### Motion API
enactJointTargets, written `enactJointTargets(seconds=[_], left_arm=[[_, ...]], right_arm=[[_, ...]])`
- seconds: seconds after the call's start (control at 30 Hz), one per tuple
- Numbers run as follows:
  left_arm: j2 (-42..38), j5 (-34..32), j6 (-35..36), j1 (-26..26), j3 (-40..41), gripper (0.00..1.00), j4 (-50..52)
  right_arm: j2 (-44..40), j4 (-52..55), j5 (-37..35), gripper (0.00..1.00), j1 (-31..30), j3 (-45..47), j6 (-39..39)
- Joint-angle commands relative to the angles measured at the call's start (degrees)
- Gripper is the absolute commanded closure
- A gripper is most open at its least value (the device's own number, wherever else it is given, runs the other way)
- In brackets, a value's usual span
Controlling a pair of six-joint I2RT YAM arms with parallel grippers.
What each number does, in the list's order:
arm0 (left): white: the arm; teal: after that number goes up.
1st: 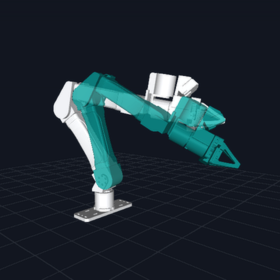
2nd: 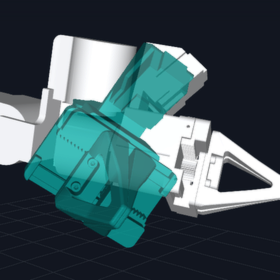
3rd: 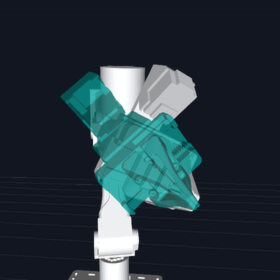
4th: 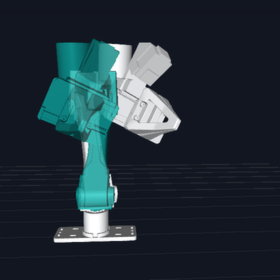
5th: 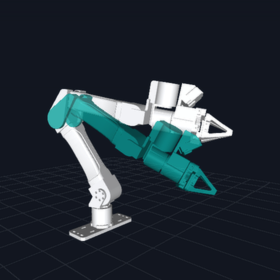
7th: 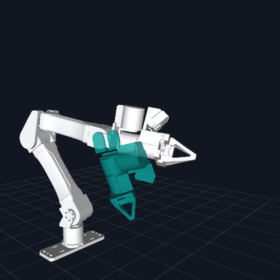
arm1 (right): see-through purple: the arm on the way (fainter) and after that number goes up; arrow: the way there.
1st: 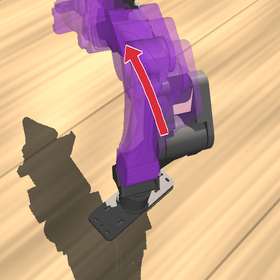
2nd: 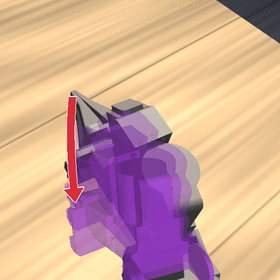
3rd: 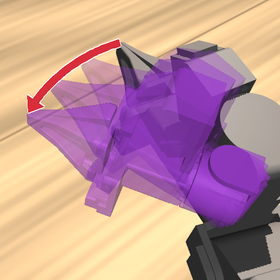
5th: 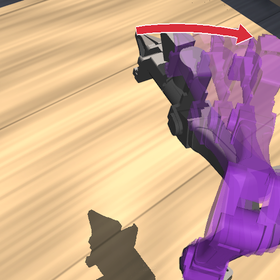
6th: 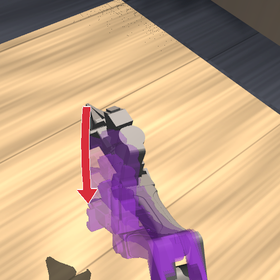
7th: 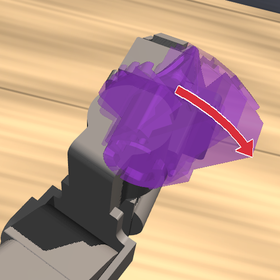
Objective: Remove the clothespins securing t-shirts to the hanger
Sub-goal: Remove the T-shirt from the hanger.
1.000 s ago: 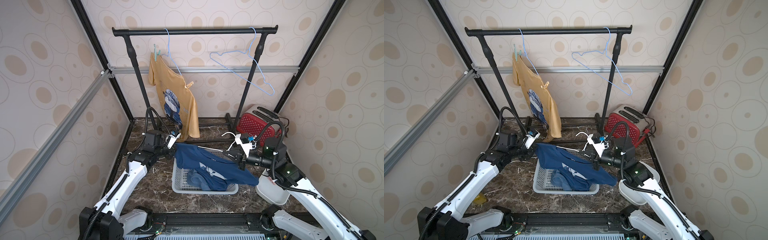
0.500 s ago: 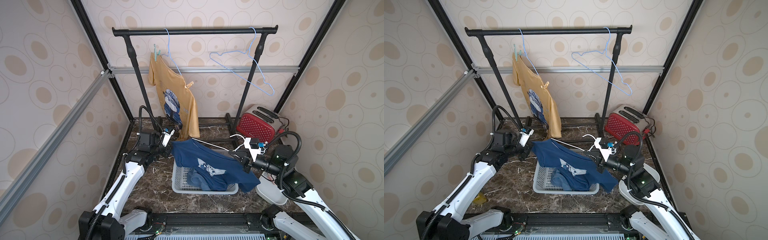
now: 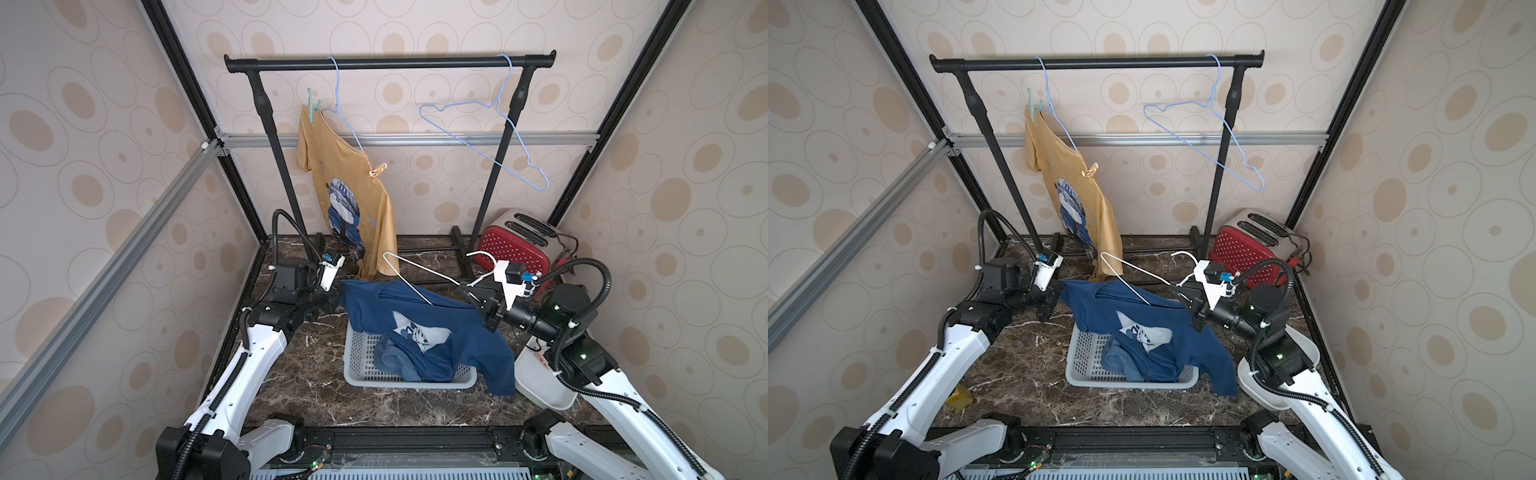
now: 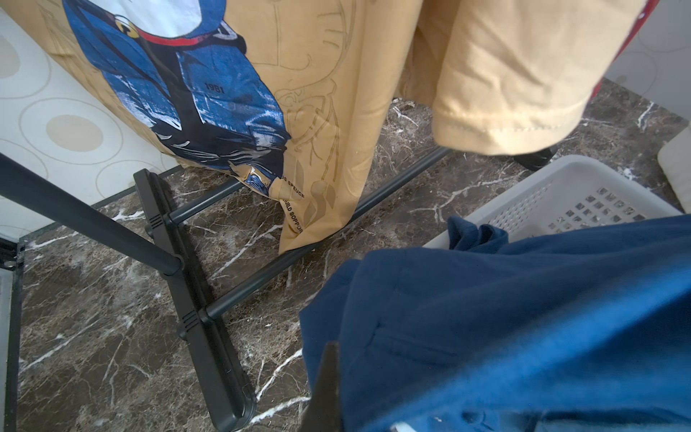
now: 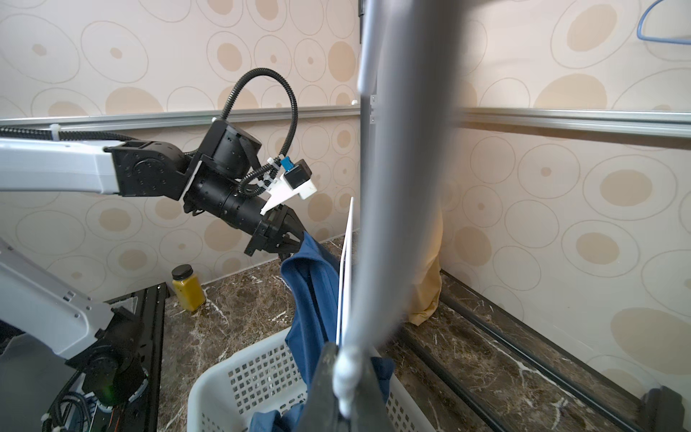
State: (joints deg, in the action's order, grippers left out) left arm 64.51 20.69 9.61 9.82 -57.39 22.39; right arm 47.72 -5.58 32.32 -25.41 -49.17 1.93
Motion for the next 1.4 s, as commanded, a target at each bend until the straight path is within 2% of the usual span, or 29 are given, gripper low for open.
enactJointTargets(seconds=[0.0, 0.2, 0.57, 0.7, 0.87, 1.13, 1.2, 1.37], left_arm=[[-0.06, 0.25, -2.04, -1.26, -3.85, 1.0, 0.28], [-1.15, 1.69, -3.79, -1.29, -4.51, 1.0, 0.54], [-3.22, 2.36, -5.11, -1.28, -3.81, 1.0, 0.75], [-3.98, 3.12, -5.97, -1.21, -3.36, 1.0, 0.22], [-4.73, 2.91, -6.44, -1.23, -3.34, 1.0, 0.5], [-4.39, 4.81, -9.54, -1.23, -2.58, 1.0, -2.05], [-4.72, 4.28, -10.46, -1.23, -2.38, 1.0, -2.57], [-7.6, -1.94, -13.63, -1.26, -3.44, 1.0, -3.89]], right_arm=[[4.46, -9.01, -0.23, 1.0, 0.47, -3.35, 4.25], [13.2, -13.81, -1.18, 1.0, -2.3, -9.58, 5.95], [22.71, -21.35, -11.02, 1.0, -6.96, -16.67, 8.95], [25.08, -22.01, -13.6, 1.0, -8.89, -19.08, 7.53], [28.22, -24.3, -15.45, 1.0, -10.16, -23.06, 6.68], [35.64, -26.49, -14.79, 1.0, -12.07, -34.6, 7.33], [36.96, -26.97, -14.79, 1.0, -12.38, -36.55, 7.64], [35.27, -24.14, -15.97, 1.0, -12.46, -37.94, 4.63]])
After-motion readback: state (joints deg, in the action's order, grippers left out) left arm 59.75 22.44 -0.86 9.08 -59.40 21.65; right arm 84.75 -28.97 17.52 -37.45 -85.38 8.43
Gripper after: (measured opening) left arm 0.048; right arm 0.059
